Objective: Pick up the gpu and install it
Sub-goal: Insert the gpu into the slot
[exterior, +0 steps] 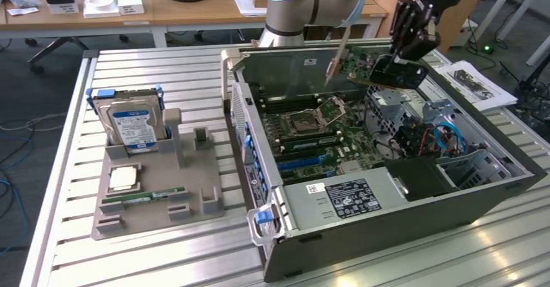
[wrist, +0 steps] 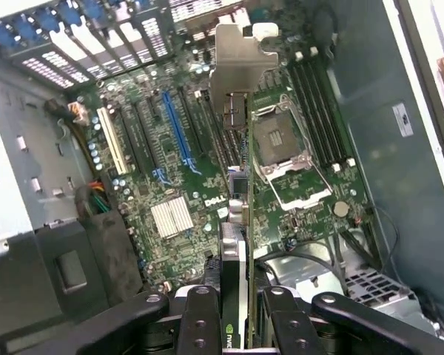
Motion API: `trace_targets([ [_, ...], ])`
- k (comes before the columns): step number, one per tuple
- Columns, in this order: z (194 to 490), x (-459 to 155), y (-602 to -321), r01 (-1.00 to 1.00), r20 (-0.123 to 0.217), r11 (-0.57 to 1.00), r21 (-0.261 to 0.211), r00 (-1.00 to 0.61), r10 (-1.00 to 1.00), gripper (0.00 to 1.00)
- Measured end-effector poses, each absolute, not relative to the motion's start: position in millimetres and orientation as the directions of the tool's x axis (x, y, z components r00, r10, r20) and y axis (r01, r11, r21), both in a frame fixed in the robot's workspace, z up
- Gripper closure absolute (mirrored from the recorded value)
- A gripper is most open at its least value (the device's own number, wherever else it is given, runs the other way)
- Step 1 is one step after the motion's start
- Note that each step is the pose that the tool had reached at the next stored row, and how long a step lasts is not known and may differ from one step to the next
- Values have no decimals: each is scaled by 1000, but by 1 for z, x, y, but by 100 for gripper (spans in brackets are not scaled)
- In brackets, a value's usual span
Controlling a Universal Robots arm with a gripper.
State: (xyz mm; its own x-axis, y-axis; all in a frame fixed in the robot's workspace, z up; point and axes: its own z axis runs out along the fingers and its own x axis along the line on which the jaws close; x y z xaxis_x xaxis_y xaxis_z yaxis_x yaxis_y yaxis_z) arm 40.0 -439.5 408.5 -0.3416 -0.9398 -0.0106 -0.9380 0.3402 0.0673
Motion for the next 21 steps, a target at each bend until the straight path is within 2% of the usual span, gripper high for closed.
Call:
trace_targets([
  [21, 408, 40, -439, -988, -11, 142, 67, -143, -990, 73],
])
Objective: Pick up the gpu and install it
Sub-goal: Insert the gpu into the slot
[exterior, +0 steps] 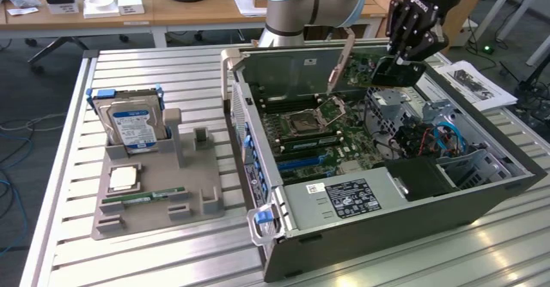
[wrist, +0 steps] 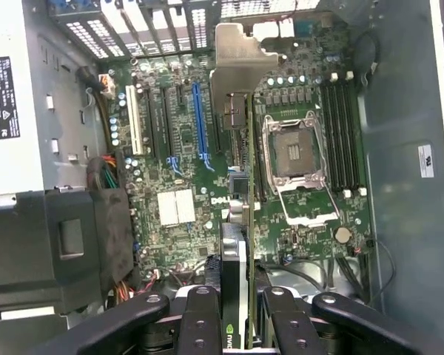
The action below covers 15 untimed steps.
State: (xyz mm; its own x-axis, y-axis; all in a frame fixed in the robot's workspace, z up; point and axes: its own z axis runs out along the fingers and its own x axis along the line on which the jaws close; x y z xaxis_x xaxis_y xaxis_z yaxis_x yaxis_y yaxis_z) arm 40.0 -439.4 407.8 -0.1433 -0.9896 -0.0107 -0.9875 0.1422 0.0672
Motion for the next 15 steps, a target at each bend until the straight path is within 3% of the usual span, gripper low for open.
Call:
trace_targets([
  [5, 408, 40, -439, -989, -11, 136, 66, -137, -991, 73],
  [15, 406, 32, -439, -992, -17, 122, 19, -122, -992, 73],
])
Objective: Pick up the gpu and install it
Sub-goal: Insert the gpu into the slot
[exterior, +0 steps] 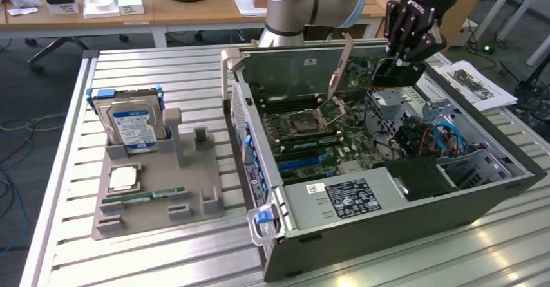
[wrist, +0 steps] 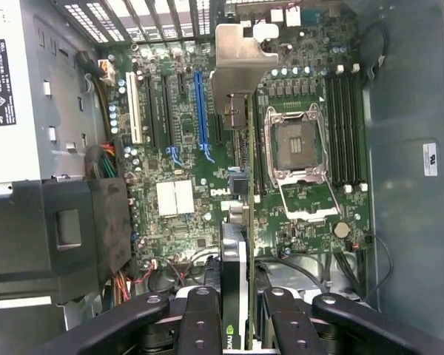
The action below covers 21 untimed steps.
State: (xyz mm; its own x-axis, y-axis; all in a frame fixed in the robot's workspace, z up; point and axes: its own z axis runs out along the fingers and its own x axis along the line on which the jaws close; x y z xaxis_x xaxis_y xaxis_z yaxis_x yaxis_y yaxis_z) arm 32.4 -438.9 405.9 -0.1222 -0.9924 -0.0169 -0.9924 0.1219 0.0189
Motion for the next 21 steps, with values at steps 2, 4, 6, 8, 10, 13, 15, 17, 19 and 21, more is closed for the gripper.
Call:
trace_targets([
  [2, 406, 29, -439, -993, -18, 121, 12, -121, -992, 73],
  [4, 405, 26, -439, -993, -19, 120, 5, -121, -993, 73],
  [6, 405, 23, -439, -993, -19, 120, -1, -120, -993, 73],
  [8, 405, 20, -439, -993, -20, 119, -6, -118, -993, 73],
  [10, 404, 18, -439, -993, -20, 117, -8, -117, -993, 73],
  [13, 402, 15, -439, -993, -20, 116, -8, -116, -993, 73],
  [15, 401, 13, -439, -993, -20, 116, -8, -116, -993, 73],
  [17, 400, 12, -439, -993, -20, 115, -8, -115, -993, 73],
  [19, 399, 11, -439, -993, -20, 115, -8, -115, -993, 73],
  [21, 399, 11, -439, -993, -20, 115, -8, -115, -993, 73],
])
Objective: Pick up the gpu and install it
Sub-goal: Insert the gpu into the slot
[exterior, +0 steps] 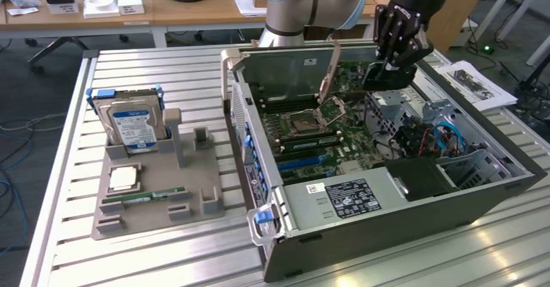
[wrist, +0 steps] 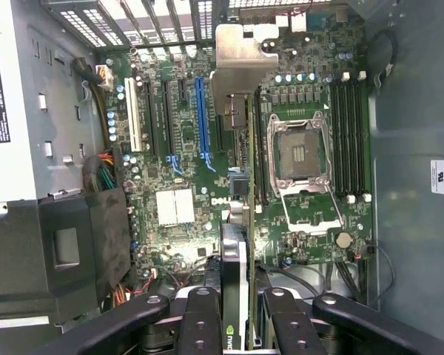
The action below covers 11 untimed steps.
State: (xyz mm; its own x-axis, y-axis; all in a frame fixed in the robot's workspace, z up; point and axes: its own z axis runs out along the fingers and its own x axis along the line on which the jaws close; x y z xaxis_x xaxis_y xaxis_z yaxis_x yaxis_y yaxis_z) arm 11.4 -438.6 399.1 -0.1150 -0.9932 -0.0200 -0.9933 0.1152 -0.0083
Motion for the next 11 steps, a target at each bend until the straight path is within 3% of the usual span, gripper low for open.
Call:
trace_targets([
  [11, 395, 11, -439, -993, -20, 115, -8, -115, -993, 73],
])
